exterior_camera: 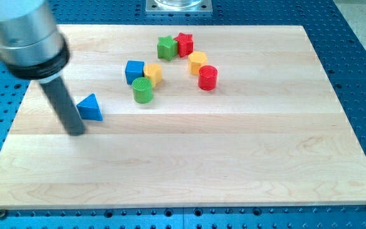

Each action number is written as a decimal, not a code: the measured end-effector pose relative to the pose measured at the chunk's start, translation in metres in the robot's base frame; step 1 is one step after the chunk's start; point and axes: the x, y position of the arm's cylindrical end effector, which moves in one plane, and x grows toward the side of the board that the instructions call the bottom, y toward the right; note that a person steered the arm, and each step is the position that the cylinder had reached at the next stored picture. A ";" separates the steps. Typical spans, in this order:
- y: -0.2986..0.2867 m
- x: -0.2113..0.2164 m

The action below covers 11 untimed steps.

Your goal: Push the triangle to the left of the green circle

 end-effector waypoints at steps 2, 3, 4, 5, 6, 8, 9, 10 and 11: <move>0.007 -0.025; 0.078 -0.003; 0.149 -0.044; 0.138 -0.064; 0.109 -0.064; 0.163 -0.078; 0.174 -0.092; 0.164 -0.107; 0.164 -0.113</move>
